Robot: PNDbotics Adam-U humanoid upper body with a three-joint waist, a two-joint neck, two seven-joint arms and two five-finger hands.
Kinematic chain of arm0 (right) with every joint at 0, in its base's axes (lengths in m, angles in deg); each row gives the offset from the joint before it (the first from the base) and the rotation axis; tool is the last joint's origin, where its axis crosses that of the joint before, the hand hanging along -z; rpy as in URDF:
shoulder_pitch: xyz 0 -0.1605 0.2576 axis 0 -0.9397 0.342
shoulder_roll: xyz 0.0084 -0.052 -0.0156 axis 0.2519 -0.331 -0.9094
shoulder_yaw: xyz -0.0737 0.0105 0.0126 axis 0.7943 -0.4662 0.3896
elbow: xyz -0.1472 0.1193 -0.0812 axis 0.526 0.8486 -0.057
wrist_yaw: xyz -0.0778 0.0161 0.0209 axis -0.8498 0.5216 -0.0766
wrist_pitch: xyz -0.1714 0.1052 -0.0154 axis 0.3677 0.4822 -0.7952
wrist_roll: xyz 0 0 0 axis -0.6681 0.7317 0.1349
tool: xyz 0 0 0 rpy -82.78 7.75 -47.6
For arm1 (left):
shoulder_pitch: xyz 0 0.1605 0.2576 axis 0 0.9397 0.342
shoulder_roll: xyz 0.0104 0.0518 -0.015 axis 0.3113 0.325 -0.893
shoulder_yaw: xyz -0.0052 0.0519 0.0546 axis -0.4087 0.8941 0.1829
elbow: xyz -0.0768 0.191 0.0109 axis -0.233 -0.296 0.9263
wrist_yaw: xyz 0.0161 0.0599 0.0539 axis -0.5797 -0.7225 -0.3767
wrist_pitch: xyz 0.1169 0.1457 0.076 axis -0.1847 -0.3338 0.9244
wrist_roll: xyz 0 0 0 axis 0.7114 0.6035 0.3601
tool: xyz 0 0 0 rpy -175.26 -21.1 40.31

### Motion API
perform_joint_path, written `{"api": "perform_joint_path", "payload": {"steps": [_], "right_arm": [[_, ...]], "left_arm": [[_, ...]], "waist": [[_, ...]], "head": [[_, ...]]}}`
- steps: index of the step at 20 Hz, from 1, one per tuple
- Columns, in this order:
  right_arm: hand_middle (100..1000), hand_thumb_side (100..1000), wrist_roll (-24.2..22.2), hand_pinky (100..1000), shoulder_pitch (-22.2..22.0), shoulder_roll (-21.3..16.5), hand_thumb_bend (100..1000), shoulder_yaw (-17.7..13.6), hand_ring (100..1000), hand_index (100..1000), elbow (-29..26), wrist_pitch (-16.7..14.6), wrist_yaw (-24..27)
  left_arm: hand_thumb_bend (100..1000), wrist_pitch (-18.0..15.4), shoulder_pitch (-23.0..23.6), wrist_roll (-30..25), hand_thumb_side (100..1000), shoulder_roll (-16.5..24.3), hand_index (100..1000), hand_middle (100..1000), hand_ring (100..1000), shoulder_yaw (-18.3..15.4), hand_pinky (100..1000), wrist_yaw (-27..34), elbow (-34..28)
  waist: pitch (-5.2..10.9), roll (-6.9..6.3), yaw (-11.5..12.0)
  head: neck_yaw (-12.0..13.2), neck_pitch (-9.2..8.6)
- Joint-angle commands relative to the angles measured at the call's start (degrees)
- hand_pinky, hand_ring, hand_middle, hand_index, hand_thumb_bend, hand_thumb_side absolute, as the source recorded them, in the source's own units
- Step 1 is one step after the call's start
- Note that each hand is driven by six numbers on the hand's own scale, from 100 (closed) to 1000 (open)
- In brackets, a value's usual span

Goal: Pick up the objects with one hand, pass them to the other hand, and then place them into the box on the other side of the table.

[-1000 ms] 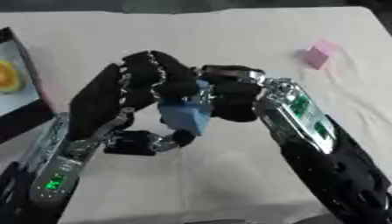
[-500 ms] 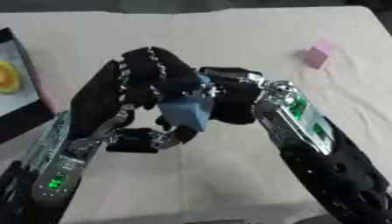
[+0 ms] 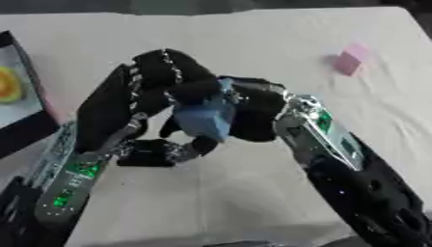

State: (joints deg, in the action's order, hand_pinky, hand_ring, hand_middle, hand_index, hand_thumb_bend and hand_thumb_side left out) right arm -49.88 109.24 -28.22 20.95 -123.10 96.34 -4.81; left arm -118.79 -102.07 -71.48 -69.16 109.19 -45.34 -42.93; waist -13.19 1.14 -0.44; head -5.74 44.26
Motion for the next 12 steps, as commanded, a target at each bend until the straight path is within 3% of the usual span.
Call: {"api": "perform_joint_path", "payload": {"steps": [1, 3, 8, 10, 12], "right_arm": [[895, 722, 1.52, 962, 1.01, -1.18, 765, -3.29, 703, 921, -1.63, -1.13, 3.64], [894, 658, 1.29, 964, 1.02, -1.32, 745, -3.33, 702, 922, -2.09, -1.36, 3.40], [909, 312, -5.00, 991, 1.03, -1.69, 603, -3.20, 720, 939, -3.80, -3.38, -1.04], [907, 278, -8.69, 998, 0.95, -1.70, 593, -3.16, 720, 938, -3.84, -4.31, -3.15], [902, 336, -11.22, 1000, 0.87, -1.63, 611, -3.23, 717, 936, -3.48, -4.93, -4.41]], "left_arm": [[186, -0.22, 1.04, 0.40, 100, 1.63, 773, 478, 657, -0.90, 707, -0.49, -0.22], [185, -0.05, 1.31, 0.51, 100, 1.82, 774, 478, 659, -1.20, 711, -0.57, -0.10], [144, 0.15, 1.28, 0.11, 100, 1.87, 775, 478, 661, -1.24, 722, 0.39, 0.21], [130, 0.17, 1.16, -0.30, 100, 1.79, 775, 478, 662, -1.17, 726, 1.04, 0.23], [124, 0.22, 1.08, -0.65, 100, 1.74, 775, 477, 661, -1.15, 727, 1.60, 0.15]], "waist": [[0.76, -0.17, -0.11], [0.76, -0.18, -0.08], [0.80, -0.11, -0.04], [0.79, -0.10, -0.03], [0.78, -0.12, -0.04]], "head": [[-0.24, -0.14], [-0.33, -0.14], [-0.30, -0.14], [-0.30, -0.14], [-0.28, -0.14]]}}
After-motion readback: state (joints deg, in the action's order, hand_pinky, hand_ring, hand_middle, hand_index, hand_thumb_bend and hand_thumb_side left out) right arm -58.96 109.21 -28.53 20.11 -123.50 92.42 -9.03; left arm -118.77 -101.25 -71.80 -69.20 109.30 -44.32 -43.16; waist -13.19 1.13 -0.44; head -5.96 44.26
